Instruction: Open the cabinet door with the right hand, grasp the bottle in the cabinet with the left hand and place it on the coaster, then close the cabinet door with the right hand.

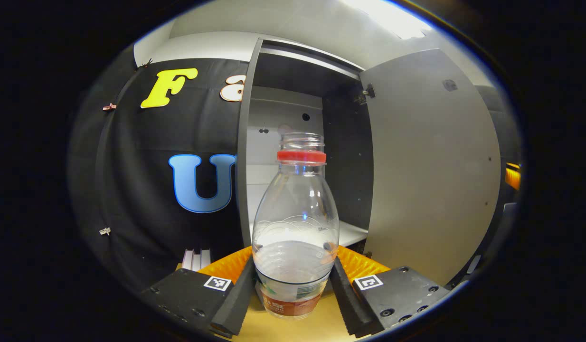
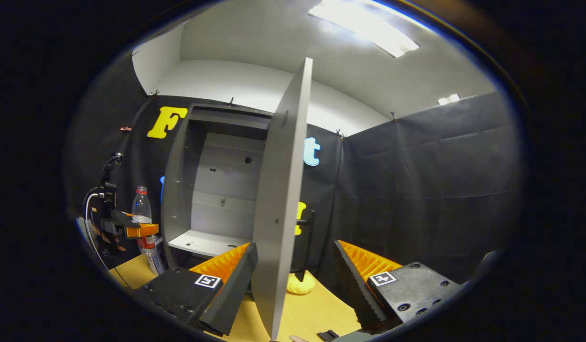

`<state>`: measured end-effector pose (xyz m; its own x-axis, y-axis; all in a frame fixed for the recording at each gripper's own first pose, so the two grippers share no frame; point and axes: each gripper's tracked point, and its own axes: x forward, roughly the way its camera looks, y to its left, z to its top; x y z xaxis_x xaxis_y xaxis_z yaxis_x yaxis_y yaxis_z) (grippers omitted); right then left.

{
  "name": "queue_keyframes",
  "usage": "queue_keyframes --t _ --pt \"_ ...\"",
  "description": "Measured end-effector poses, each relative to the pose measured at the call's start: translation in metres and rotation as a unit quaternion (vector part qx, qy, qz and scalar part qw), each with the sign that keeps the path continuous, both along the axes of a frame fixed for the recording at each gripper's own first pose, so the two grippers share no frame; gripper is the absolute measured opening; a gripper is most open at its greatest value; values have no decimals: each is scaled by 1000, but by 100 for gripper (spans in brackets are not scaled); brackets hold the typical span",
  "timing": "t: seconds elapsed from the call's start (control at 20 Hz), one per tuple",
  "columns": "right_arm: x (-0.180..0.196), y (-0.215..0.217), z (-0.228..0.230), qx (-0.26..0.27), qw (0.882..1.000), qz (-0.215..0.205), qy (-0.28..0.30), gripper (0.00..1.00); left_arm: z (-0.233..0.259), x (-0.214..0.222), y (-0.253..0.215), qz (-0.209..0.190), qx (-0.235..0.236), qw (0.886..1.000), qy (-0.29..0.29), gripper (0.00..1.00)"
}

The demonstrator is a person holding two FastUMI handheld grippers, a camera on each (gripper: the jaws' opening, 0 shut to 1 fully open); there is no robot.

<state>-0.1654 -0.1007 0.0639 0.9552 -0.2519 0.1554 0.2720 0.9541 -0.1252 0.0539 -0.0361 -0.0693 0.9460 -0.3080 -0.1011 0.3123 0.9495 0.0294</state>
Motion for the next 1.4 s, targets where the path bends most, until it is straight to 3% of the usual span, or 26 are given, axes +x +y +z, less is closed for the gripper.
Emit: queue_keyframes --t 0.35,0.65,0.85,1.4 --pt "33 67 -23 -4 997 72 12 97 -101 -33 20 -5 -34 998 44 79" --pt "59 93 -53 17 993 110 31 98 -200 -70 23 -3 -48 998 38 80" --pt "72 97 -75 9 991 122 51 98 -258 -84 19 1 -28 999 45 80" --pt "87 104 -133 20 982 150 114 98 -327 -88 21 17 -25 998 50 82"
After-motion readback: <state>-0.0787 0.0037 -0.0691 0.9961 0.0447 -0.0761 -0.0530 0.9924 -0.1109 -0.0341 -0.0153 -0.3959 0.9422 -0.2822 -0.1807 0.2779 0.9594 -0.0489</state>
